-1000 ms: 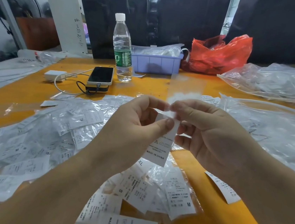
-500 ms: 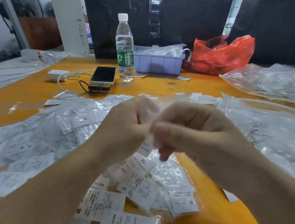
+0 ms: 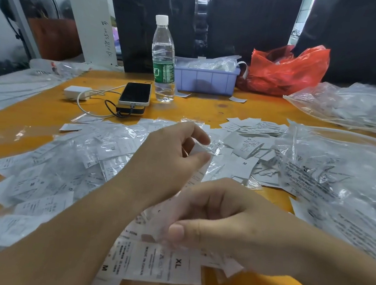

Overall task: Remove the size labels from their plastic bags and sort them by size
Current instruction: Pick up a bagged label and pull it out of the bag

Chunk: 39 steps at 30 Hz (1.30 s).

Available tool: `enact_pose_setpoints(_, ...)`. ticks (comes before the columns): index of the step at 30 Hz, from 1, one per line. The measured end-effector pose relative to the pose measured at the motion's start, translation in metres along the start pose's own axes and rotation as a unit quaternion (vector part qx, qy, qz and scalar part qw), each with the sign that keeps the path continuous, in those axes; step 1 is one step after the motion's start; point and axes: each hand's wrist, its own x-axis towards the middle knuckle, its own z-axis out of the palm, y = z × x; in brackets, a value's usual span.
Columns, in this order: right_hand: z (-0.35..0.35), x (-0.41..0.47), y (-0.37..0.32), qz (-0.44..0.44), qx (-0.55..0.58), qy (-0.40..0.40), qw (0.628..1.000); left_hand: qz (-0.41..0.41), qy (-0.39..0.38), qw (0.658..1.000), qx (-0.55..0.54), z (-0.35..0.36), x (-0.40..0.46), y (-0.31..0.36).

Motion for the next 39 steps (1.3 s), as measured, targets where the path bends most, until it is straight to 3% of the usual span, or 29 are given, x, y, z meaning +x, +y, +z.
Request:
enact_pose_setpoints(15,-0.018,0.007,0.006,-0.027,0.173,0.056,0.983,-0.048,-0.121,0.988,0.088,-0.028,-0.003,0.019)
enact_pose_setpoints(22,-0.023,0.006,0.006,0.005,0.174,0.128,0.976,-0.112,-0.293,0.926,0.208,-0.038,-0.008,0.025)
enact_pose_setpoints(29,-0.023,0.005,0.008,0.041,0.162,0.126,0.978,-0.164,-0.379,0.873,0.259,-0.033,-0.014,0.025)
enact_pose_setpoints(32,-0.023,0.006,0.007,0.052,0.157,0.112,0.980,-0.163,-0.364,0.879,0.261,-0.034,-0.013,0.021)
enact_pose_setpoints(39,-0.024,0.003,0.004,0.033,0.158,0.110,0.981,-0.129,-0.251,0.911,0.301,-0.045,-0.003,0.007)
